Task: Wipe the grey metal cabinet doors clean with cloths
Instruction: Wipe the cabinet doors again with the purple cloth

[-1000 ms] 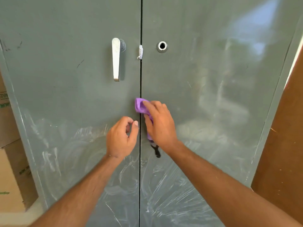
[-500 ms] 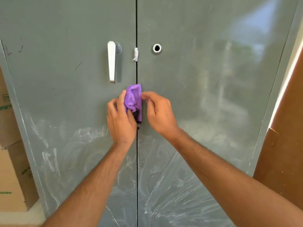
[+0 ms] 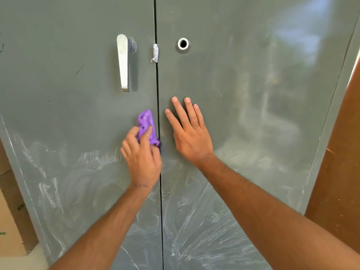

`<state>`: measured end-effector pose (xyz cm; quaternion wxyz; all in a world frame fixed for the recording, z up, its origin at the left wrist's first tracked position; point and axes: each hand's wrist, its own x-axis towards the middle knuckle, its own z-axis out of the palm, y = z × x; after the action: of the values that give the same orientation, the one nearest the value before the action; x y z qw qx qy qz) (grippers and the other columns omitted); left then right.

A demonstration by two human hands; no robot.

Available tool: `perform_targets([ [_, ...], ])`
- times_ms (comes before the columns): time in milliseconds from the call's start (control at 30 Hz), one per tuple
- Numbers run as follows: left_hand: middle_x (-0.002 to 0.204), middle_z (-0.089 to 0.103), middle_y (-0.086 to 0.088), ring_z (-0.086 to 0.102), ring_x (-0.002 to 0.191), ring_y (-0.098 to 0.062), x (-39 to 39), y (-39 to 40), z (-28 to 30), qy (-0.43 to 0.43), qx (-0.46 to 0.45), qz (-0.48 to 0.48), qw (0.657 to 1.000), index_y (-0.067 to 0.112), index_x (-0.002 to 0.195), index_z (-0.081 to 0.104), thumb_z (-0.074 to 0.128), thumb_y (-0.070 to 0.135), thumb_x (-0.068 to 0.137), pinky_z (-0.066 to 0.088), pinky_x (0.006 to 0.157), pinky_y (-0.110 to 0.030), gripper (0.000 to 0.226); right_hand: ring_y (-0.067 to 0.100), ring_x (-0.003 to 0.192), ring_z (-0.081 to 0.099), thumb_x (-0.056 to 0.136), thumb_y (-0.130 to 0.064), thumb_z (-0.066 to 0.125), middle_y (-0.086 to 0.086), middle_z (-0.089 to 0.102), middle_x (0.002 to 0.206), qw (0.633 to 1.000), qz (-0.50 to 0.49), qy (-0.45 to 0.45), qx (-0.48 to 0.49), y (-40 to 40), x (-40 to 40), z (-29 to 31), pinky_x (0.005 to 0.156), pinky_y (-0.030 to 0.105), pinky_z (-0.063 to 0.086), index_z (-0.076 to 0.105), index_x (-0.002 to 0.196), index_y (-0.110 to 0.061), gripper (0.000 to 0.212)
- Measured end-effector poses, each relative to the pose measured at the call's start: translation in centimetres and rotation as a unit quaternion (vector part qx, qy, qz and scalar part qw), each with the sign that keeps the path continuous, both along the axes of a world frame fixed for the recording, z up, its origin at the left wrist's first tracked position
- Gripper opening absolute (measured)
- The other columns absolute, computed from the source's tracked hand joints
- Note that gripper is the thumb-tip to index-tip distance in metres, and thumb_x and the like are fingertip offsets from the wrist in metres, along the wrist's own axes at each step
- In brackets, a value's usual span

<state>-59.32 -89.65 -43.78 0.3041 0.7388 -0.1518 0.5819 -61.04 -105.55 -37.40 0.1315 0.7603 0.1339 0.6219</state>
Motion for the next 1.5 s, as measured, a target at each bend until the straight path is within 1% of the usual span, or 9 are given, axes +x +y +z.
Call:
perform_targets([
  [167,0.135,0.046,-0.012,0.047,0.104,-0.036,1.7,4.6,-3.5,-0.042,0.158,-0.009,0.987,0.019,0.136,0.065,0.052,0.014,0.090,0.038,0.090,-0.046,0.048,0.045,0.151,0.031,0.096,-0.004,0.049,0.019,0.038,0.162,1.000,0.005,0.001,0.007,-0.1,0.3,-0.2,0.125,0.055,0.025,0.053,0.150,-0.009,0.054],
  [333,0.130,0.047,-0.011,0.047,0.107,-0.031,1.2,1.8,-0.5,-0.023,0.032,-0.089,0.995,0.011,0.132,0.071,0.060,0.007,0.091,0.039,0.098,-0.035,0.043,0.045,0.151,0.031,0.101,-0.008,0.033,0.019,0.038,0.162,1.000,0.006,-0.001,0.023,0.5,0.2,-0.3,0.126,0.056,0.024,0.053,0.150,-0.009,0.053],
  [567,0.123,0.054,-0.002,0.050,0.091,-0.027,0.3,6.6,-5.9,-0.013,0.257,-0.116,0.959,0.019,0.125,0.075,0.056,0.017,0.088,0.054,0.075,-0.041,0.042,0.045,0.152,0.030,0.093,-0.005,0.049,0.019,0.037,0.163,1.000,0.004,-0.006,0.024,0.6,0.0,-0.3,0.124,0.057,0.025,0.051,0.151,-0.010,0.058],
  [767,0.129,0.049,-0.010,0.048,0.105,-0.033,1.1,2.8,0.7,-0.027,0.100,-0.102,0.989,0.009,0.130,0.072,0.059,0.011,0.094,0.043,0.092,-0.036,0.039,0.045,0.152,0.028,0.092,-0.005,0.048,0.019,0.035,0.164,1.000,0.008,0.005,0.025,0.7,-0.1,-0.2,0.126,0.056,0.022,0.048,0.153,-0.010,0.061],
  [967,0.130,0.049,-0.003,0.049,0.101,-0.030,0.8,7.4,-5.4,-0.036,0.285,-0.065,0.956,0.013,0.127,0.075,0.049,0.012,0.087,0.052,0.084,-0.046,0.047,0.045,0.153,0.028,0.097,-0.007,0.045,0.019,0.035,0.164,1.000,0.010,0.004,0.022,0.5,0.1,-0.3,0.125,0.057,0.023,0.050,0.152,-0.010,0.056],
  [1033,0.130,0.051,-0.003,0.049,0.103,-0.032,1.0,8.5,-3.6,-0.037,0.252,-0.032,0.967,0.016,0.127,0.075,0.051,0.011,0.083,0.048,0.081,-0.046,0.050,0.045,0.152,0.028,0.096,-0.007,0.046,0.019,0.035,0.164,1.000,0.008,0.000,0.022,0.5,0.1,-0.3,0.125,0.057,0.023,0.050,0.152,-0.010,0.056],
  [1167,0.142,0.052,-0.020,0.046,0.115,-0.040,0.1,4.2,0.4,0.031,-0.002,0.022,0.999,0.010,0.138,0.064,0.056,-0.007,0.080,0.042,0.096,-0.051,0.061,0.045,0.152,0.029,0.096,-0.007,0.045,0.019,0.036,0.163,0.999,0.011,-0.004,0.030,0.7,0.2,-0.5,0.125,0.057,0.024,0.051,0.152,-0.010,0.056],
  [1367,0.149,0.038,-0.016,0.043,0.122,-0.040,1.6,5.6,-5.6,-0.012,0.206,0.043,0.978,0.012,0.147,0.049,0.047,0.009,0.090,0.039,0.100,-0.052,0.057,0.044,0.153,0.028,0.097,-0.008,0.045,0.018,0.035,0.164,1.000,0.013,-0.002,0.028,0.5,0.2,-0.5,0.127,0.055,0.021,0.050,0.152,-0.010,0.056],
  [1500,0.140,0.042,-0.022,0.044,0.107,-0.042,3.4,11.3,-3.7,0.005,0.104,0.057,0.993,0.010,0.146,0.057,0.047,0.006,0.092,0.046,0.095,-0.054,0.055,0.044,0.153,0.026,0.096,-0.008,0.045,0.018,0.034,0.165,1.000,0.001,-0.008,0.027,0.5,0.2,-0.4,0.127,0.055,0.019,0.048,0.153,-0.011,0.057],
])
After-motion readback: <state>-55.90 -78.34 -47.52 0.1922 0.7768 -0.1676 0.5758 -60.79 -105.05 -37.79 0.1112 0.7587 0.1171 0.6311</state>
